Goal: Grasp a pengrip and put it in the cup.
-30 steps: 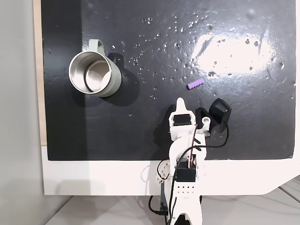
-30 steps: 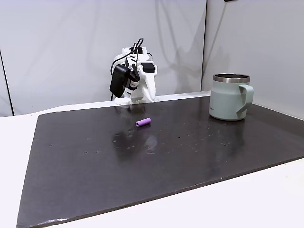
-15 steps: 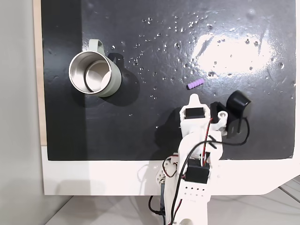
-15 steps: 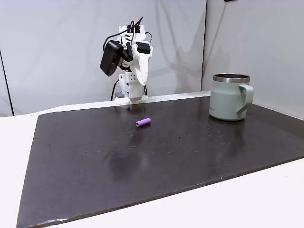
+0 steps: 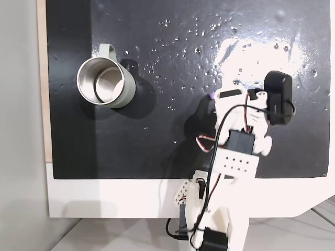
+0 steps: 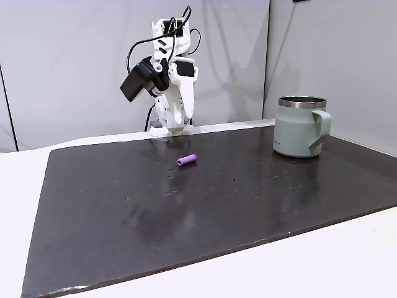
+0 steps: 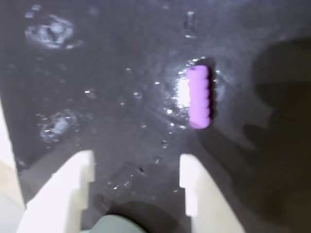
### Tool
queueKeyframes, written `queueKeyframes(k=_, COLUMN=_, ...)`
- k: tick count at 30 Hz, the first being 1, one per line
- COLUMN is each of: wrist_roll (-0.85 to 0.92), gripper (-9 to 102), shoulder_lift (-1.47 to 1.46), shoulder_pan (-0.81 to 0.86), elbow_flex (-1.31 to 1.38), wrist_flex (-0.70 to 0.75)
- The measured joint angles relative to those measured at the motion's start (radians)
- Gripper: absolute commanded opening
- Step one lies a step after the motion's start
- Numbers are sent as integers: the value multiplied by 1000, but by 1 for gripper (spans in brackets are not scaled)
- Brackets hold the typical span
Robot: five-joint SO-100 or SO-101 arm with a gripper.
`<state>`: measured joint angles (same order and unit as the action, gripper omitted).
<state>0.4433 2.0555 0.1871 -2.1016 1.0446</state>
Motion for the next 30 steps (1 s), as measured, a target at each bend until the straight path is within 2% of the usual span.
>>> queueKeyframes(k=20, wrist_roll=101, gripper=25, shoulder_lift=-591, shoulder_pan=37, elbow_flex=245, wrist_flex=55)
queueKeyframes(k=30, wrist_roll=109, gripper=23, shoulder_lift=-664, shoulder_pan=35, elbow_flex=299, wrist_flex=57)
